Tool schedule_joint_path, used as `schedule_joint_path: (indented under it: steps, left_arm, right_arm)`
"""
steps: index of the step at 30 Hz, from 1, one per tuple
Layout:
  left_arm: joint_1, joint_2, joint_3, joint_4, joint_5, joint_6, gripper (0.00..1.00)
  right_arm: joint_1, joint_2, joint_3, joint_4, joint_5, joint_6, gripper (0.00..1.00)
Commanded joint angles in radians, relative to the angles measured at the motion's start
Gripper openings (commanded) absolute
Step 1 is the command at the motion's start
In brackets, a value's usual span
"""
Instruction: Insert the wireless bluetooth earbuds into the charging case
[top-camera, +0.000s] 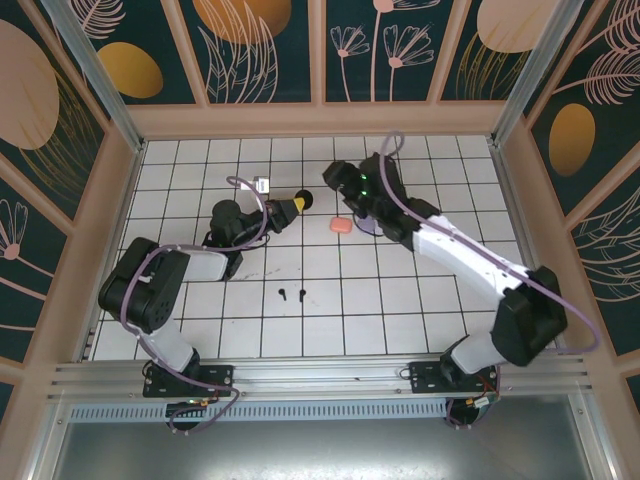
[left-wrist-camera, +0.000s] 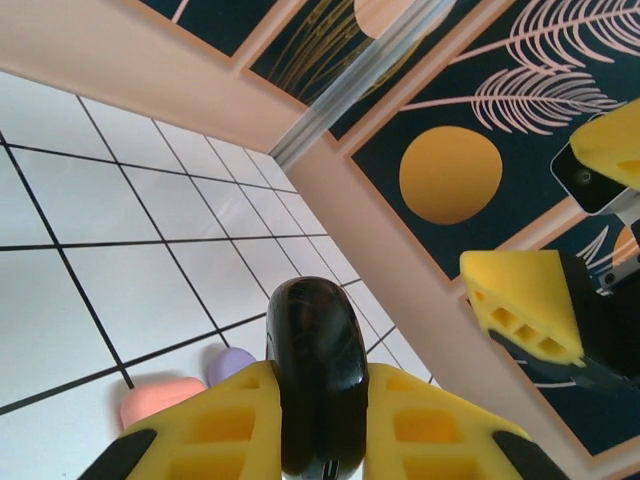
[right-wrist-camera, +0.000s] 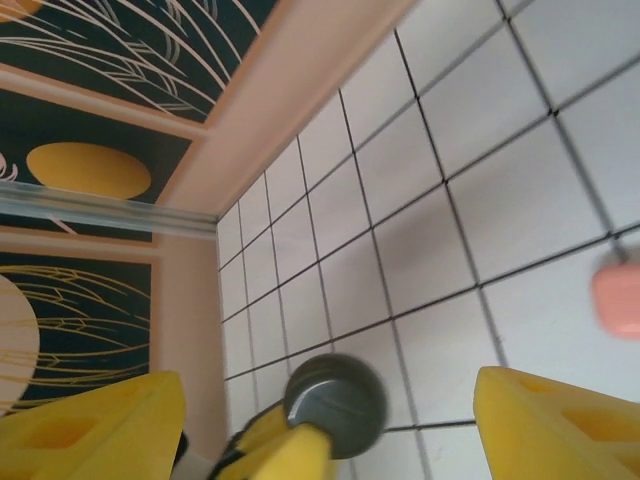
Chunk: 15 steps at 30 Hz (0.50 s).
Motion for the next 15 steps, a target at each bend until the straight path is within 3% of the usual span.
schedule_joint_path:
  steps: [1,7,15]
  left_arm:
    - [-0.003,-0.055,0.040,-0.093,0.084,0.084,0.00]
    - [-0.003,-0.082,0.077,-0.162,0.207,0.121,0.00]
    - [-0.003,-0.113,0.094,-0.195,0.300,0.118,0.00]
  right_arm:
    - [-0.022,-0.067,-0.096,0.080,-0.062,-0.249,0.76]
    - [-0.039,-0.106,-0.176,0.113,-0.278,-0.562,0.76]
    - [-0.040,-0.088,-0.206,0.153,-0.389,-0.663,0.75]
